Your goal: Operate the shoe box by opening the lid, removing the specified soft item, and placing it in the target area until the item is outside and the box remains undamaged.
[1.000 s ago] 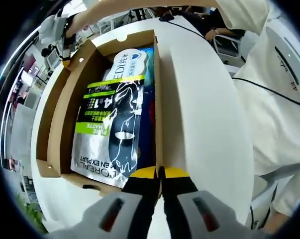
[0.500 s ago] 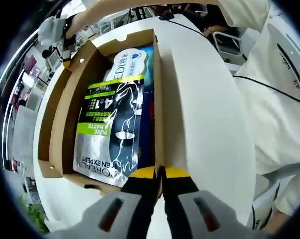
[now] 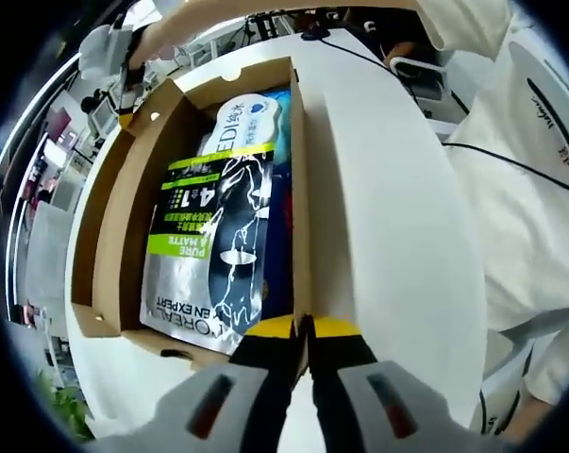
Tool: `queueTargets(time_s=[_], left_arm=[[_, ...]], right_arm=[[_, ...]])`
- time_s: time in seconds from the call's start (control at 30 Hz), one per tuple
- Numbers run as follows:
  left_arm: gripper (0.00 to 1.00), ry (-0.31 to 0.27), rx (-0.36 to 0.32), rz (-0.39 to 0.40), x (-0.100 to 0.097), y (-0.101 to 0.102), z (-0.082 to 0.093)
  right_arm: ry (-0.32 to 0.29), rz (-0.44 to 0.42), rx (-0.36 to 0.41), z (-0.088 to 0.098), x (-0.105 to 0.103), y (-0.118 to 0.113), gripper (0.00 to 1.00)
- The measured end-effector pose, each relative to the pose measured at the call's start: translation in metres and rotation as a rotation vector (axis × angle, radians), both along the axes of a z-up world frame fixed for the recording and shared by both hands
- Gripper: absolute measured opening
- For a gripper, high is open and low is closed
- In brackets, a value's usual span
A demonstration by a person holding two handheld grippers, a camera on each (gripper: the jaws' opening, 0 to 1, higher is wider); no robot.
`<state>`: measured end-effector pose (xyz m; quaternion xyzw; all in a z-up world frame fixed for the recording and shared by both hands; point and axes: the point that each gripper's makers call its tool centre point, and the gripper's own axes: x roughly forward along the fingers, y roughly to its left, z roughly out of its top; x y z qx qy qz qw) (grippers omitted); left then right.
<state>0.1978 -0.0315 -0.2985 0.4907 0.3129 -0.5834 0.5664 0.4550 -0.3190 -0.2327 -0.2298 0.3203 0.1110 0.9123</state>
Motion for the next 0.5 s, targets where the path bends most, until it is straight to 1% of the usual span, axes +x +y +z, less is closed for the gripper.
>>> queueTargets(time_s=[0.07, 0.1, 0.17, 0.23, 0.33, 0.37, 0.47, 0.5], left_arm=[[0.04, -0.006, 0.007, -0.001, 0.000, 0.000, 0.000], [0.04, -0.006, 0.009, 0.001, 0.001, 0.000, 0.000], [0.04, -0.005, 0.006, 0.001, 0.002, 0.000, 0.001], [0.04, 0.000, 0.005, 0.003, 0.002, 0.000, 0.001], [0.04, 0.020, 0.011, 0.013, 0.003, -0.001, 0.001], [0.03, 0.027, 0.009, 0.016, 0.002, 0.000, 0.001], [0.03, 0.038, 0.000, 0.010, 0.002, 0.000, 0.001], [0.03, 0.052, -0.001, 0.015, 0.002, -0.001, 0.002]], right_arm=[[-0.026, 0.007, 0.048, 0.007, 0.000, 0.005, 0.02], [-0.030, 0.007, 0.052, 0.010, 0.000, 0.004, 0.02], [-0.030, 0.009, 0.050, 0.015, -0.003, 0.004, 0.03], [-0.044, 0.032, 0.055, 0.018, -0.007, 0.008, 0.04], [-0.052, 0.047, 0.043, 0.019, -0.017, 0.007, 0.06], [-0.054, 0.063, 0.041, 0.019, -0.019, 0.008, 0.06], [-0.055, 0.050, 0.092, 0.024, -0.027, 0.009, 0.06], [-0.067, 0.074, 0.144, 0.029, -0.030, 0.016, 0.08]])
